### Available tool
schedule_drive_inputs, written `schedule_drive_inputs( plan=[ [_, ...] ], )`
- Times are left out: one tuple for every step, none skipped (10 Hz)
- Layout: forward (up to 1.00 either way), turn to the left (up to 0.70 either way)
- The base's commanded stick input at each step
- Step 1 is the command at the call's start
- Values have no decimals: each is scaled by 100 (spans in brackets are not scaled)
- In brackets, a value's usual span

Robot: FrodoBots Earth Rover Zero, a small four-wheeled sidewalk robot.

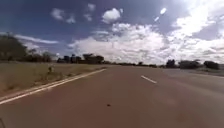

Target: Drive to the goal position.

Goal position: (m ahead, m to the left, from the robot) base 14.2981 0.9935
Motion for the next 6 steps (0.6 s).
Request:
schedule_drive_inputs(
  plan=[
    [100, 0],
    [100, -40],
    [100, -39],
    [100, -38],
    [100, 0],
    [100, 0]
  ],
)
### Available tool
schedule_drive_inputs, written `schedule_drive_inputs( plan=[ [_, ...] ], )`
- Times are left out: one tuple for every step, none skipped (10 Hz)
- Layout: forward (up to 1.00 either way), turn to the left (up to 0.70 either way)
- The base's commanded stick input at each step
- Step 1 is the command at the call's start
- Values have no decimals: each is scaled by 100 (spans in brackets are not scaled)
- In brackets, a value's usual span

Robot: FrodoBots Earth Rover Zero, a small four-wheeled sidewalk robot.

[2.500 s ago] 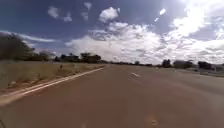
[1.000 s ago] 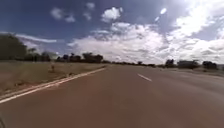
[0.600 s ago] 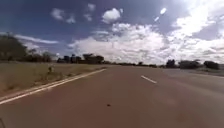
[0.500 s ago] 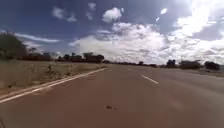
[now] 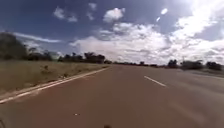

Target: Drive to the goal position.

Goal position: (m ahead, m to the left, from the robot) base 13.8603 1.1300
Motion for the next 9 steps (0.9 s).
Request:
schedule_drive_inputs(
  plan=[
    [100, 0],
    [100, 0],
    [100, 0],
    [100, 0],
    [100, 0],
    [100, 0],
    [100, 0],
    [100, 0],
    [100, 0]
  ],
)
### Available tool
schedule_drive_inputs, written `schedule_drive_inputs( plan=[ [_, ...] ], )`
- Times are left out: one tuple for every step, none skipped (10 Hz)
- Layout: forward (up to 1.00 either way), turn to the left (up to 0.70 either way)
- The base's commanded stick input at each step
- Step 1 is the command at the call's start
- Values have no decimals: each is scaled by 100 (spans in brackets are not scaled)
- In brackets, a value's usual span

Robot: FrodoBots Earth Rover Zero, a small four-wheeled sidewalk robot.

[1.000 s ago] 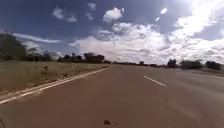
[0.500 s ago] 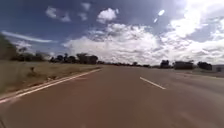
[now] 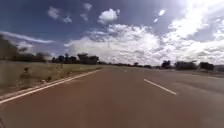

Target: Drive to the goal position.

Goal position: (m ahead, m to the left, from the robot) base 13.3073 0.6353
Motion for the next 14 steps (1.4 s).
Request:
schedule_drive_inputs(
  plan=[
    [100, 0],
    [100, 0],
    [100, 0],
    [100, 0],
    [100, 0],
    [100, 0],
    [100, 0],
    [100, 0],
    [100, 0],
    [100, 0],
    [100, 0],
    [100, 0],
    [100, 0],
    [100, 0]
  ],
)
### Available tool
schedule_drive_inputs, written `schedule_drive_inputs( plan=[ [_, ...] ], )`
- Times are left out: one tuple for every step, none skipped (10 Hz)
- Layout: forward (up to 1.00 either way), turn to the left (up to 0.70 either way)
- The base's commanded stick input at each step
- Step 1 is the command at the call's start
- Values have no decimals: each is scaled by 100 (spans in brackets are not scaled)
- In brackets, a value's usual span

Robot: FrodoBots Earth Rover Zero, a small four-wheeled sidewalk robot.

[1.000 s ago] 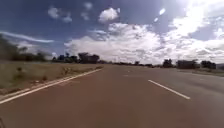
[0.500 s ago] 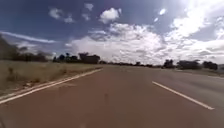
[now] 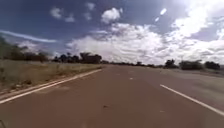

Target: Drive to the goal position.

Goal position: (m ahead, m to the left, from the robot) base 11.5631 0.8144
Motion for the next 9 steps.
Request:
schedule_drive_inputs(
  plan=[
    [100, 0],
    [100, 0],
    [100, 0],
    [100, 0],
    [100, 0],
    [100, 0],
    [100, 0],
    [100, 0],
    [100, 0]
  ],
)
